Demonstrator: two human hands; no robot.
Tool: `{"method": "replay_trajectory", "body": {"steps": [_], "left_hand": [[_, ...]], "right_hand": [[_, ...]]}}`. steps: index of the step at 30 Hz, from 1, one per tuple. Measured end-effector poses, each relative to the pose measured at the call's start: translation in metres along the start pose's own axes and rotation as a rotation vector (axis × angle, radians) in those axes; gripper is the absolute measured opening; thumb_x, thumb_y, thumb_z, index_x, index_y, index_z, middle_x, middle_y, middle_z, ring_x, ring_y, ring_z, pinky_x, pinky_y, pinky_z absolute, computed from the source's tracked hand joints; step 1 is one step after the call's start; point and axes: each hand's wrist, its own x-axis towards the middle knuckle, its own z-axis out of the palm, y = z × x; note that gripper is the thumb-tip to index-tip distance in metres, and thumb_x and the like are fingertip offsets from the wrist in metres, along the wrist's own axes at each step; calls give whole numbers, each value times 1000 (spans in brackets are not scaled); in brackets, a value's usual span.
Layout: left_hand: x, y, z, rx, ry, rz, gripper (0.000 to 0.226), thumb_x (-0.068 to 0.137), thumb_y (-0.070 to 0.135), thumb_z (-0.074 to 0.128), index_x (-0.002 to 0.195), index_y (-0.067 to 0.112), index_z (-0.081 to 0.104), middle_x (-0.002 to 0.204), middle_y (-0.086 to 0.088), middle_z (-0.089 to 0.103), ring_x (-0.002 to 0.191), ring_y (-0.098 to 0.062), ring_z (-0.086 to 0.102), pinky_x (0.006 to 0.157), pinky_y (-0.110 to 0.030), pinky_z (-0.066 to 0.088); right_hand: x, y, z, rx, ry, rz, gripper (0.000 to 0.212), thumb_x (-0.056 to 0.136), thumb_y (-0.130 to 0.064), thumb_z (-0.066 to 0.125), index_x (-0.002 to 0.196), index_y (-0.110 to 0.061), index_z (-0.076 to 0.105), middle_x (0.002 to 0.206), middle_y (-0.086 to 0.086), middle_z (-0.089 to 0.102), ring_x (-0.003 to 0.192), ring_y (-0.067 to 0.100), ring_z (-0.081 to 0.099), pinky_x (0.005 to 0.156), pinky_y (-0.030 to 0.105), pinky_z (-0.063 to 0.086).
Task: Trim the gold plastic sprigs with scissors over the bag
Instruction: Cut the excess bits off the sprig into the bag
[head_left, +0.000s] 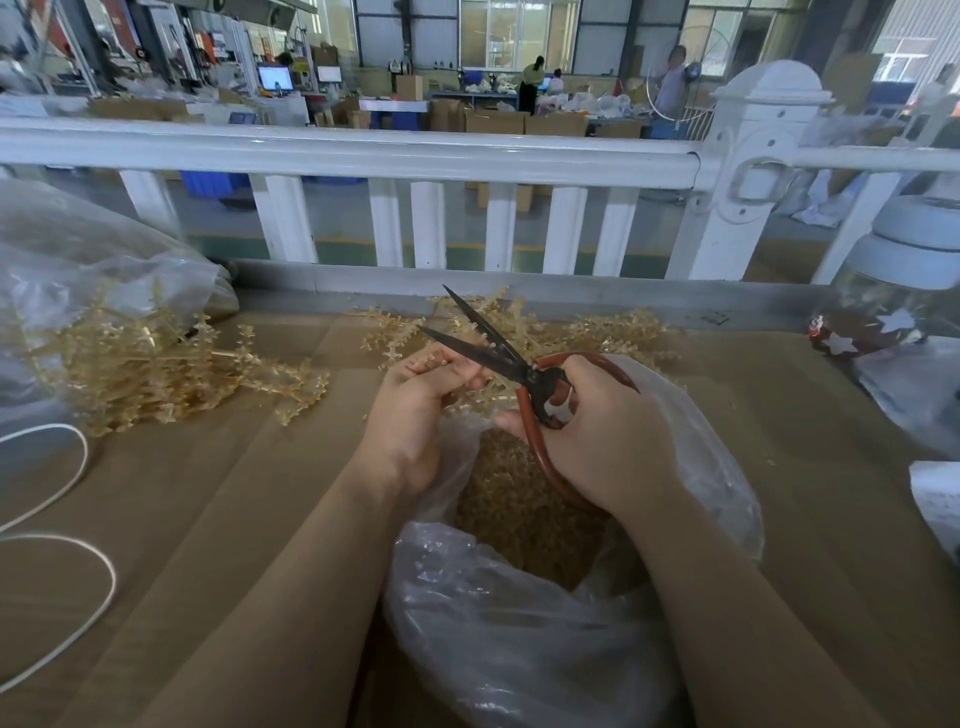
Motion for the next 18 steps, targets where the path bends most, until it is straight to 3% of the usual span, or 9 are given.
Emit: {"method": "replay_trajectory", "body": {"steps": [3, 7, 13, 18], "left_hand": [[-1, 0, 1, -41, 0, -36, 8, 83, 7, 63, 75, 8, 61, 69, -3, 59, 71, -14, 55, 90, -35, 41], [-2, 1, 0, -49, -39, -54, 8, 75, 17, 68, 68, 15, 65, 69, -1, 59, 71, -13, 55, 86, -33, 40], [-3, 2, 1, -98, -66, -78, 16, 76, 17, 66, 61, 20, 70, 69, 0, 59, 71, -12, 55, 81, -31, 43], [-4, 3, 3, -128, -52, -87, 8, 75, 17, 67, 67, 17, 70, 70, 1, 61, 71, -12, 54, 85, -32, 42]], "right_hand": [[0, 0, 2, -6, 10, -5, 63, 72, -88, 46, 95, -29, 55, 83, -16, 61, 72, 4, 53, 59, 14, 43], [0, 1, 4, -26, 32, 16, 66, 71, -90, 43, 92, -29, 55, 81, -16, 60, 69, 4, 52, 59, 16, 45], [0, 0, 2, -60, 85, 3, 50, 75, -83, 58, 85, -34, 49, 69, -20, 51, 59, 0, 46, 53, 10, 35], [-2, -1, 2, -44, 115, 2, 52, 74, -84, 54, 82, -32, 52, 66, -20, 51, 57, -1, 45, 54, 16, 44]]}}
